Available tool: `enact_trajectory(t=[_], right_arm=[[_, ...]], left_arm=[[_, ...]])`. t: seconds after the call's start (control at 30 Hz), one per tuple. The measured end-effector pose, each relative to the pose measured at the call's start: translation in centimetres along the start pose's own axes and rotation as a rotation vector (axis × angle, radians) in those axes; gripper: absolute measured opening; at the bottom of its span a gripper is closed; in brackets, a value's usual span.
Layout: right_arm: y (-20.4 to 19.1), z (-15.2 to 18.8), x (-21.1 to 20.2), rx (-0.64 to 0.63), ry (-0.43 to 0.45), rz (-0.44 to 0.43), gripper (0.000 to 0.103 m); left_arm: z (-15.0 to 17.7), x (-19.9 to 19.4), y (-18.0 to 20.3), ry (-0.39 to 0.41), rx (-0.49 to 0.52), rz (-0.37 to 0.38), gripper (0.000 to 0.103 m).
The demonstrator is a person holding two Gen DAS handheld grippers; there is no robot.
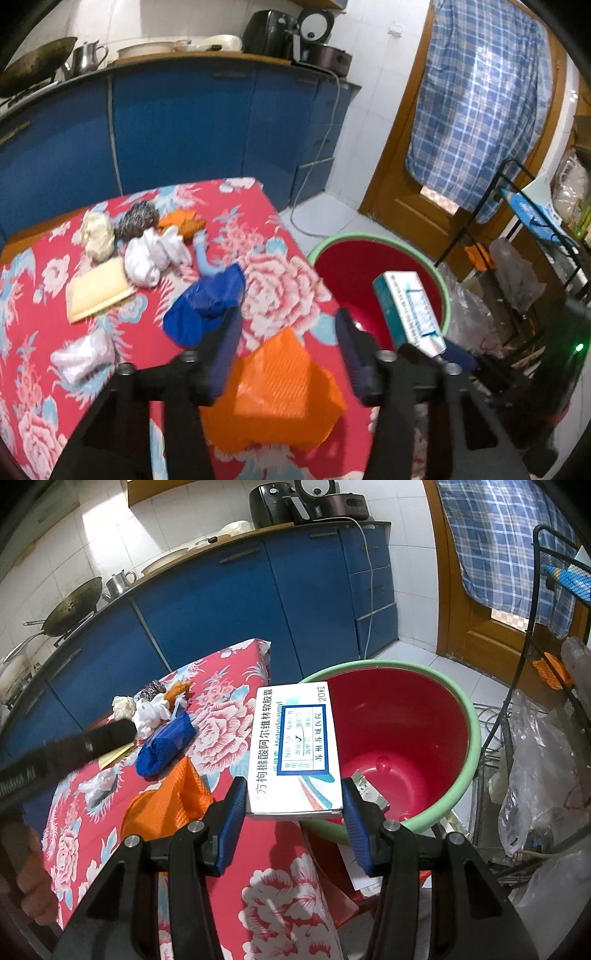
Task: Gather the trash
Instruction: 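Lift the orange glove with the left gripper while the right carries the white box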
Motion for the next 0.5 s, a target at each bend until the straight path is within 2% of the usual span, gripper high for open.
enact_trajectory(t=[0.4, 0.5], right_arm=[[0.0, 0.4, 0.0, 0.01, -0.007, -0.007, 0.053], [0.0, 0.4, 0.0, 0.013, -0.007, -0.008, 0.053]], left_arm=[[4.1, 3.1, -0.6, -0.141, 0.007, -0.057, 0.069], [4.9, 3.9, -0.5, -0.169, 0.014, -0.064, 0.069]])
Point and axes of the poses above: each gripper's, at about its wrist camera, not at the fingertips, and x roughly the way its jaws point, y to its right, z to its underside, the point moved 8 cm from there along x, roughly the way its jaws point, and after that the axes turned 9 degrees about -y, right-handed, at the moved point
